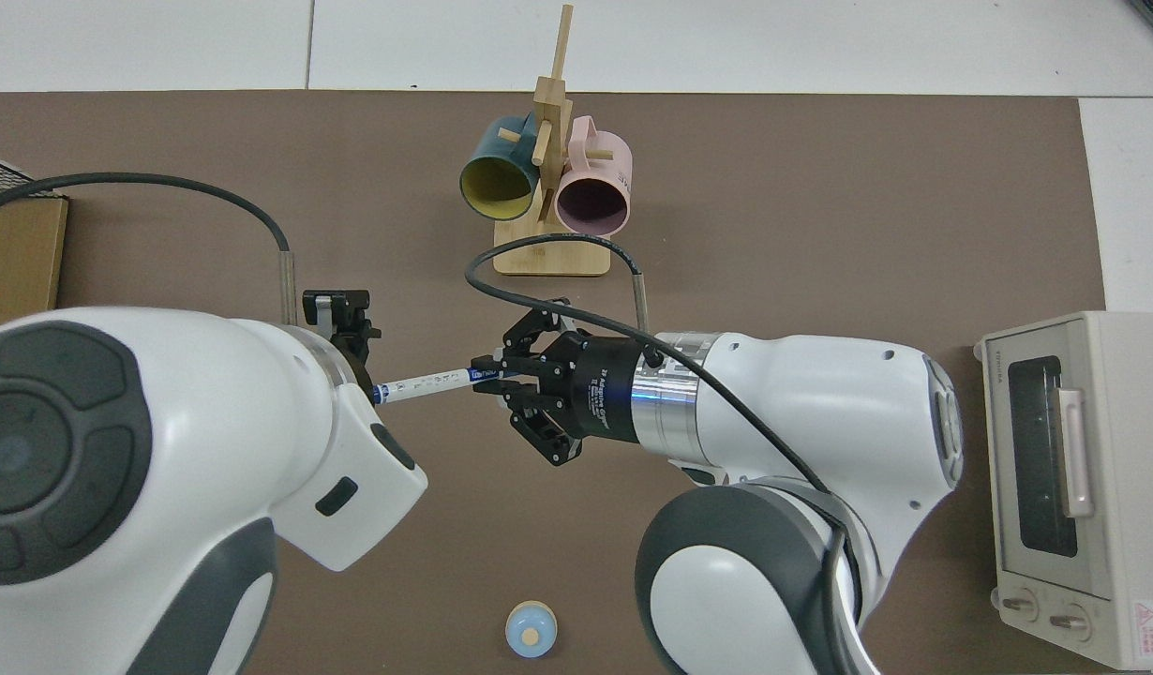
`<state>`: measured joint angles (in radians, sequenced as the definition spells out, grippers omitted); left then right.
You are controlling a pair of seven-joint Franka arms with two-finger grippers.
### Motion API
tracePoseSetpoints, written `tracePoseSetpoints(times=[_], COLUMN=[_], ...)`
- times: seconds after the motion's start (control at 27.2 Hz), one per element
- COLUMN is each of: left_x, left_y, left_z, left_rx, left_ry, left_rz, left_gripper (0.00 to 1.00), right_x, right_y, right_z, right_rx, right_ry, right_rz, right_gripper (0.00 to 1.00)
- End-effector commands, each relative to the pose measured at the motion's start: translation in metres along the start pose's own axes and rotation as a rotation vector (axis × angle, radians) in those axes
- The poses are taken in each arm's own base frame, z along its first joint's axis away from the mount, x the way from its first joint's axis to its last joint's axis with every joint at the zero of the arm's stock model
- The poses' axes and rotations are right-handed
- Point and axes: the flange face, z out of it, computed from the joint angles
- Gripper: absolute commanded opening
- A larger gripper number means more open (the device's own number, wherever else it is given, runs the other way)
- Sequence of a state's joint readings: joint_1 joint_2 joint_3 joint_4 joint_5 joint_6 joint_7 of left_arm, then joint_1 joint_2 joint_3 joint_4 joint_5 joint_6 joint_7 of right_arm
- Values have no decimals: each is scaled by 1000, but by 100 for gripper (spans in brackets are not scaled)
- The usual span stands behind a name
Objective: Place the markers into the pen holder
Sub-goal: 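Grasp the marker's capped end with the left gripper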
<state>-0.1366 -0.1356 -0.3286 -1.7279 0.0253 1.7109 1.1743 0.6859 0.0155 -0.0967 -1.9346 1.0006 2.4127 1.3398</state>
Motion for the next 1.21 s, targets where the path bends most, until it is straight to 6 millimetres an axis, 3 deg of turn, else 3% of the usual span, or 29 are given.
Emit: tracePoseSetpoints(times=[0.0,0.18,0.44,0.51,0.66,0.7,0.84,1.14,1.18], left_x=[4,7,16,22,25,25,33,30,28], left_y=[2,2,1,2,1,0,2,2,1], left_z=[-4,-1,7,6,2,2,0,4,4], left_rx=[3,4,-9,-3,19,24,48,38,38], left_ry=[-28,-16,25,29,26,23,-3,-5,-5], left_rz=[-4,0,5,11,28,34,61,55,52], left_gripper=[93,82,51,39,3,0,0,0,0], right_x=[-1,-1,-1,-1,0,0,-1,0,-1], right_y=[-5,-5,-5,-4,-4,-4,-4,-4,-4], right_z=[2,2,2,3,2,2,2,2,2], right_rx=[23,22,20,19,19,19,18,16,17], right_ry=[-8,-9,-9,-7,-7,-7,-8,-9,-10], right_rz=[27,26,26,25,26,28,26,37,45], right_gripper=[0,0,0,0,0,0,0,0,31])
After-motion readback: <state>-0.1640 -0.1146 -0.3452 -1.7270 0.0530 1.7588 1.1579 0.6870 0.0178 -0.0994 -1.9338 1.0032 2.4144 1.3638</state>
